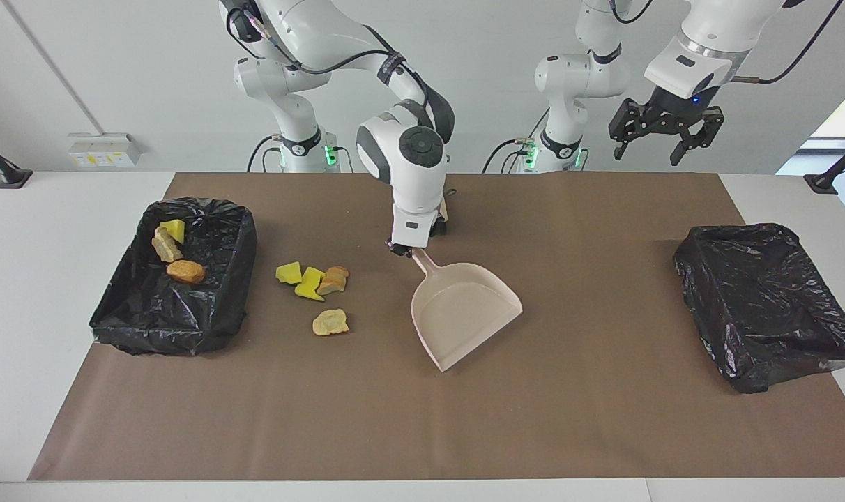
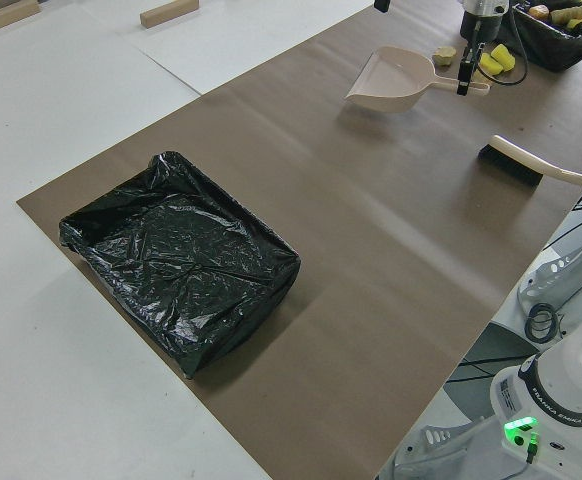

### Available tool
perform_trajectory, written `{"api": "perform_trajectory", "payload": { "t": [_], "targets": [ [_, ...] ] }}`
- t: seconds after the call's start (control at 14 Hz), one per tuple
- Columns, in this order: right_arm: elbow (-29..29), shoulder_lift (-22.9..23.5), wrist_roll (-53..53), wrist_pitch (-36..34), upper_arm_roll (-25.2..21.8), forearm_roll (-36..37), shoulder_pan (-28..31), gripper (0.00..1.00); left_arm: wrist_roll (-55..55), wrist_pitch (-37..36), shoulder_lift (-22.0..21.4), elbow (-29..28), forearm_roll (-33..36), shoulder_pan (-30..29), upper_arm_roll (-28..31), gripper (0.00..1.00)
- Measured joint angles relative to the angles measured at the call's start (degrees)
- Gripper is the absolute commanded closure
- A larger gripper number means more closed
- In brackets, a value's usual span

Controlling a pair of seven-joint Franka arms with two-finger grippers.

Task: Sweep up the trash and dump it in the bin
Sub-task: 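Bring the dustpan back and lower it near the remaining yellow pieces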

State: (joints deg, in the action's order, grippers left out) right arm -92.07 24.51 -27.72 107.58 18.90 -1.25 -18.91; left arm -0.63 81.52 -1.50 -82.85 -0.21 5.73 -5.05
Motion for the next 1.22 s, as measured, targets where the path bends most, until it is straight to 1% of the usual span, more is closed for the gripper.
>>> {"api": "perform_trajectory", "payload": {
  "t": [0.29,0.43,0.5,0.79,1.22],
  "targets": [
    [1.1,1.8,-13.8,0.1,0.0,-2.9,-1.4,1.0,0.0,0.1,0.0,0.0,0.0,-0.7,0.0,0.0],
    [1.8,3.2,-15.6,1.1,0.0,-3.1,-2.4,1.0,0.0,0.1,0.0,0.0,0.0,-0.7,0.0,0.0],
    [2.0,3.5,-15.0,1.5,0.0,-3.0,-2.7,1.0,0.0,0.1,0.0,0.0,0.0,-0.7,0.0,0.0],
    [2.1,3.9,-6.2,2.0,-0.2,-1.9,-2.7,1.0,0.0,0.1,0.0,-0.1,0.0,-0.7,0.0,0.0],
    [2.1,4.0,-5.8,2.0,-0.6,-1.9,-2.5,1.0,0.0,0.0,0.0,-0.1,0.0,-0.7,0.0,0.0]
  ]
}}
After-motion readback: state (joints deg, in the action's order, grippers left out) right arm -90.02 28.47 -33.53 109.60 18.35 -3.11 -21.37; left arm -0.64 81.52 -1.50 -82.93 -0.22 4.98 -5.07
